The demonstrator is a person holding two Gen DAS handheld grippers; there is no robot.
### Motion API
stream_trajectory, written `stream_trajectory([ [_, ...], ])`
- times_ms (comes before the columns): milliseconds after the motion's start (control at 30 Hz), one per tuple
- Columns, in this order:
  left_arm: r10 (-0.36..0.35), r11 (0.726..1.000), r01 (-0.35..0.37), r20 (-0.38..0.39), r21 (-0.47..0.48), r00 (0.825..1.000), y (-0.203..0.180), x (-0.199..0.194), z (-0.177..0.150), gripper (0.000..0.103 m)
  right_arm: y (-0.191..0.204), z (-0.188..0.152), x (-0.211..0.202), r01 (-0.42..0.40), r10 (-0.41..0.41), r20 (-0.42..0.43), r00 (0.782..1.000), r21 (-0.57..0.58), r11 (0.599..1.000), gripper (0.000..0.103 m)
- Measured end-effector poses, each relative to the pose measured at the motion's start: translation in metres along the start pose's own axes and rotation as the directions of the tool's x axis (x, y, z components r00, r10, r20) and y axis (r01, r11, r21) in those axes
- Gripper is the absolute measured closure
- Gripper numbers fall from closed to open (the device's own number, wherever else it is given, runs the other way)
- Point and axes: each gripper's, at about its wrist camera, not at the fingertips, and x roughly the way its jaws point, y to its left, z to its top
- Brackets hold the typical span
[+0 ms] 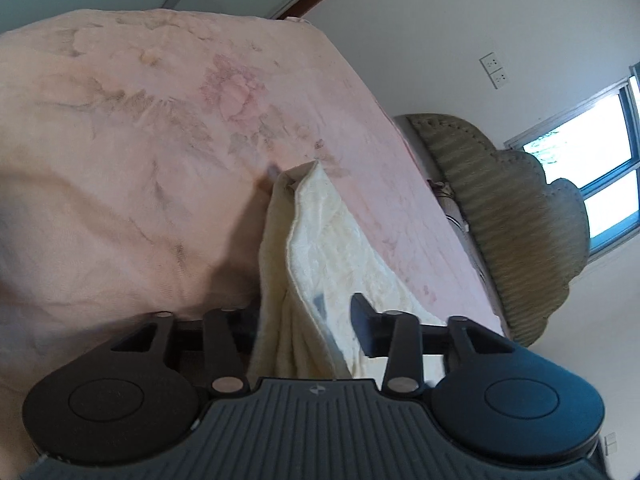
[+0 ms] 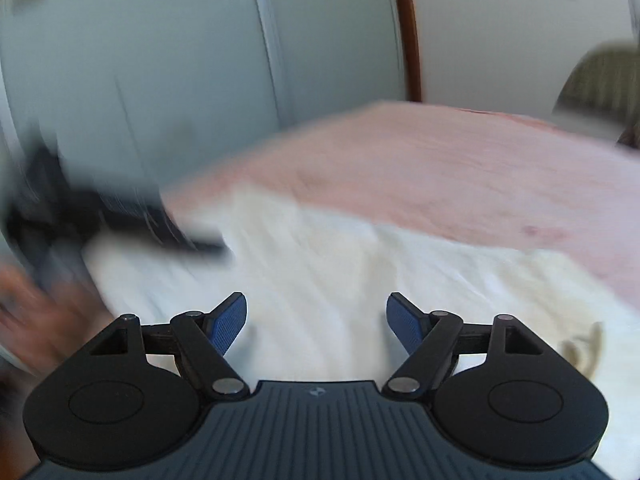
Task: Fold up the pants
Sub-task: 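Grasp the pants edge with the left gripper and lift it, then fold the held edge over the pants with the left gripper and release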
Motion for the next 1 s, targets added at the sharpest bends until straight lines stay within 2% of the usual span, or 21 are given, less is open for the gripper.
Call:
stream_trajectory([
  [33, 0.004, 1.0, -0.004, -0.003, 0.017, 1.0, -0.003, 0.001, 0.0, 0.047, 0.018, -0.006, 0.003, -0.013, 0.01, -0.023, 1.0, -0.09, 0.996, 0.027],
  [100, 0.023, 0.998, -0.023, 0.001, 0.058, 1.0, -0.01, 0.002, -0.002, 0.046, 0.049, -0.016, -0.008, -0.044, 0.05, 0.02, 0.999, -0.231, 0.972, 0.027],
  [133, 0.033, 0.996, -0.033, 0.004, 0.078, 0.999, -0.014, 0.002, -0.003, 0.046, 0.06, -0.015, -0.012, -0.101, 0.114, 0.033, 0.993, -0.276, 0.956, 0.027],
  [200, 0.048, 0.991, -0.05, 0.015, 0.122, 0.999, -0.02, 0.002, -0.005, 0.048, 0.062, -0.006, -0.018, -0.166, 0.185, 0.052, 0.981, -0.255, 0.953, 0.027],
  [233, 0.069, 0.986, -0.072, 0.02, 0.153, 0.997, -0.023, 0.002, -0.007, 0.055, 0.06, -0.001, -0.014, -0.144, 0.163, 0.066, 0.984, -0.23, 0.963, 0.027],
  [267, 0.101, 0.977, -0.105, 0.032, 0.185, 0.994, -0.026, 0.002, -0.009, 0.071, 0.055, 0.003, -0.01, -0.101, 0.12, 0.075, 0.99, -0.211, 0.972, 0.027],
  [333, 0.163, 0.949, -0.174, 0.064, 0.262, 0.985, -0.034, 0.003, -0.013, 0.085, 0.042, 0.007, 0.003, -0.034, 0.045, 0.064, 0.997, -0.161, 0.986, 0.027],
  [400, 0.156, 0.94, -0.176, 0.09, 0.291, 0.984, -0.038, -0.001, -0.018, 0.088, 0.03, 0.008, 0.016, -0.051, 0.054, 0.031, 0.998, -0.095, 0.994, 0.027],
  [467, 0.162, 0.926, -0.193, 0.122, 0.325, 0.979, -0.047, -0.006, -0.024, 0.09, 0.024, -0.003, 0.026, -0.054, 0.05, -0.046, 0.998, -0.091, 0.994, 0.027],
  [533, 0.16, 0.91, -0.209, 0.162, 0.357, 0.974, -0.062, -0.015, -0.031, 0.09, 0.023, -0.003, 0.023, -0.068, 0.066, -0.032, 0.997, -0.071, 0.995, 0.027],
  [567, 0.15, 0.906, -0.206, 0.174, 0.369, 0.973, -0.07, -0.02, -0.034, 0.09, 0.022, 0.0, 0.021, -0.076, 0.075, -0.025, 0.997, -0.064, 0.995, 0.027],
  [700, 0.06, 0.895, -0.145, 0.209, 0.422, 0.976, -0.115, -0.042, -0.048, 0.09, 0.01, 0.008, 0.006, -0.11, 0.109, 0.103, 0.989, -0.001, 0.994, 0.027],
  [800, -0.011, 0.879, -0.093, 0.216, 0.467, 0.976, -0.152, -0.051, -0.063, 0.09, 0.001, 0.017, -0.011, -0.11, 0.1, 0.192, 0.976, 0.044, 0.993, 0.027],
  [900, -0.049, 0.854, -0.081, 0.235, 0.514, 0.971, -0.187, -0.05, -0.079, 0.09, -0.009, 0.019, -0.03, -0.107, 0.088, 0.246, 0.965, 0.068, 0.992, 0.027],
  [1000, -0.098, 0.844, -0.027, 0.203, 0.536, 0.974, -0.214, -0.041, -0.093, 0.089, -0.025, 0.013, -0.055, -0.084, 0.057, 0.301, 0.952, 0.077, 0.993, 0.027],
])
